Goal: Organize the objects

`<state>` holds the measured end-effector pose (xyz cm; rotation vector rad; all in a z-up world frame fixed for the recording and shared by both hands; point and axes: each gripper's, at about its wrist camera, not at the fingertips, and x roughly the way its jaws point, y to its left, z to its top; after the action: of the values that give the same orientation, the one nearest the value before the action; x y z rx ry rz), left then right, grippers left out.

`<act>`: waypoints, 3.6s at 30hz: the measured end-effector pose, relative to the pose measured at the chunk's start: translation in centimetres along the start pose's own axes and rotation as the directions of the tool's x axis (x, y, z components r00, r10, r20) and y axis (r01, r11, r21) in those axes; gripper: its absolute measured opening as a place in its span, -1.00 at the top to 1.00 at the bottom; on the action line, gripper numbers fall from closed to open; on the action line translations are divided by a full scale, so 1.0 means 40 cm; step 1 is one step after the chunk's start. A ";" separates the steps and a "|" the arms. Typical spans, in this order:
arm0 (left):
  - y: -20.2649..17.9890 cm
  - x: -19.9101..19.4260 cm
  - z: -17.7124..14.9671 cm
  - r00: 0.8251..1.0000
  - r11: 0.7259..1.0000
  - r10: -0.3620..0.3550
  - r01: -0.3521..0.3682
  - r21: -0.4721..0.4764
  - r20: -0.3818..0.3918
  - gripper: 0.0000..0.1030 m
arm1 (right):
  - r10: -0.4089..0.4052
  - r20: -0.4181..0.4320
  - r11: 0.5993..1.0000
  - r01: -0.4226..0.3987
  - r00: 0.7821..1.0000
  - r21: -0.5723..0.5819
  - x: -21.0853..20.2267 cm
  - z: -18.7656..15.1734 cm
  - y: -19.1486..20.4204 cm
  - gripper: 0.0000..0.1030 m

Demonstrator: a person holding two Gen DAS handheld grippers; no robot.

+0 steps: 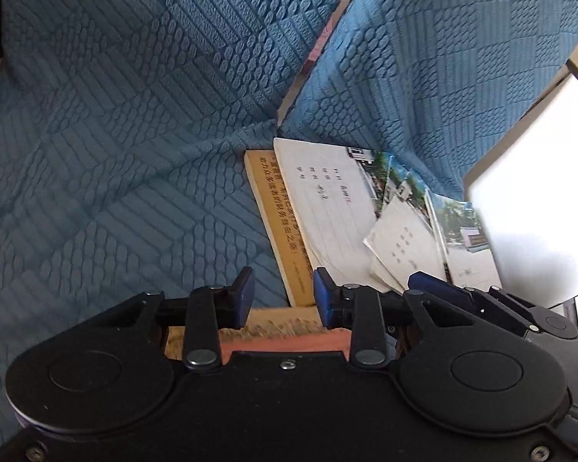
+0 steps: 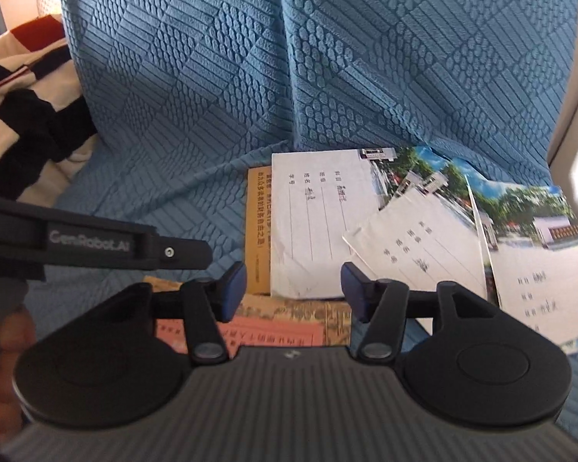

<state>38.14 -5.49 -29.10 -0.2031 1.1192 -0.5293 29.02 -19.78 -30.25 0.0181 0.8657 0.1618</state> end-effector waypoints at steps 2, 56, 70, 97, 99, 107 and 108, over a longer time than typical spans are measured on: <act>0.015 0.031 0.017 1.000 1.000 -0.007 0.007 -0.014 -0.026 0.54 | -0.014 -0.011 0.999 0.014 1.000 -0.030 0.030 0.007 0.008 -0.10; 0.042 0.205 0.130 0.982 0.975 -0.158 0.138 -0.173 -0.103 0.10 | 0.096 -0.017 0.933 -0.084 0.995 0.350 0.035 -0.033 -0.123 -0.45; 0.085 0.183 0.170 0.939 0.907 -0.341 0.315 -0.279 -0.051 0.10 | 0.415 0.185 0.326 -0.335 0.891 0.884 0.157 -0.120 -0.188 -0.49; 0.207 0.129 0.190 0.948 0.873 -0.318 0.299 -0.387 0.014 -0.20 | 0.258 0.224 0.244 -0.288 0.940 0.926 0.137 -0.137 -0.196 0.69; 0.209 0.146 0.187 0.934 0.847 -0.356 0.325 -0.421 0.005 -0.27 | 0.250 0.245 0.258 -0.309 0.937 0.915 0.115 -0.127 -0.197 0.69; 0.162 0.232 0.172 0.903 0.791 -0.428 0.355 -0.499 -0.036 -0.44 | 0.248 0.276 0.252 -0.337 0.929 0.907 0.071 -0.115 -0.212 0.69; 0.162 0.237 0.167 0.896 0.778 -0.442 0.363 -0.513 -0.036 -0.43 | 0.248 0.274 0.255 -0.336 0.929 0.907 0.068 -0.116 -0.213 0.69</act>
<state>49.21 -5.37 -36.48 -0.8864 1.3610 -0.6371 28.38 -28.02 -36.01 1.3599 0.7566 -0.0336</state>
